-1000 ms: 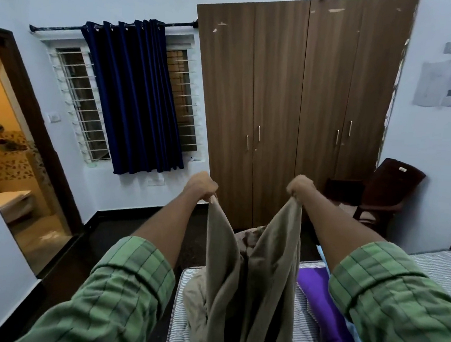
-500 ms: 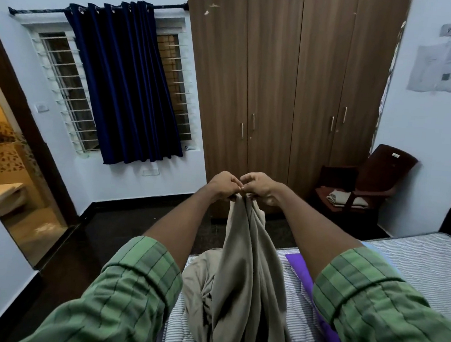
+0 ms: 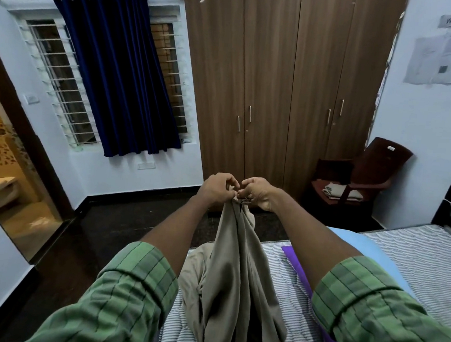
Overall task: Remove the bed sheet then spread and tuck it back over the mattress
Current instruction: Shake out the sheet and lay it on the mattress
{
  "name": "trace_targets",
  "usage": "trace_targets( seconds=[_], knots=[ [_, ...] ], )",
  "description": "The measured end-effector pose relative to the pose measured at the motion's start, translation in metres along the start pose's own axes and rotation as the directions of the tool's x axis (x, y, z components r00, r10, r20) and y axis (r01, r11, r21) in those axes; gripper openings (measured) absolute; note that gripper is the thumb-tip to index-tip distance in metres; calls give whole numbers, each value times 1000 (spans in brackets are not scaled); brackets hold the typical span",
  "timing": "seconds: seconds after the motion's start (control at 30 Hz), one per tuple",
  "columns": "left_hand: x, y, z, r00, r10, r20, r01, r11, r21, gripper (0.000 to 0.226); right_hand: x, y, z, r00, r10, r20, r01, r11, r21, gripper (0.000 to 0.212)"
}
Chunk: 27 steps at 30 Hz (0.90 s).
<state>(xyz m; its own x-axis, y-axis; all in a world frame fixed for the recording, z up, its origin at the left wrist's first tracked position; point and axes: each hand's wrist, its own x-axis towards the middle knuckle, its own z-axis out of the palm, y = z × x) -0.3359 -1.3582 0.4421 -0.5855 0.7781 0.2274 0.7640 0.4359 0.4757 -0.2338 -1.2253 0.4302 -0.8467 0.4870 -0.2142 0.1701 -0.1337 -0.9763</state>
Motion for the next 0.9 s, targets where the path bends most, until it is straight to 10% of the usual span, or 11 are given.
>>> trace_targets(
  seconds=[0.4, 0.9],
  knots=[
    [-17, -31, 33, 969, -91, -228, 33, 969, -245, 24, -7, 12, 7, 979, 202, -2, -183, 890, 417, 27],
    [-27, -47, 57, 876, -436, -208, 201, 721, -663, 18, -11, 28, 24, 970, -96, -222, 58, 983, -174, 22]
  ],
)
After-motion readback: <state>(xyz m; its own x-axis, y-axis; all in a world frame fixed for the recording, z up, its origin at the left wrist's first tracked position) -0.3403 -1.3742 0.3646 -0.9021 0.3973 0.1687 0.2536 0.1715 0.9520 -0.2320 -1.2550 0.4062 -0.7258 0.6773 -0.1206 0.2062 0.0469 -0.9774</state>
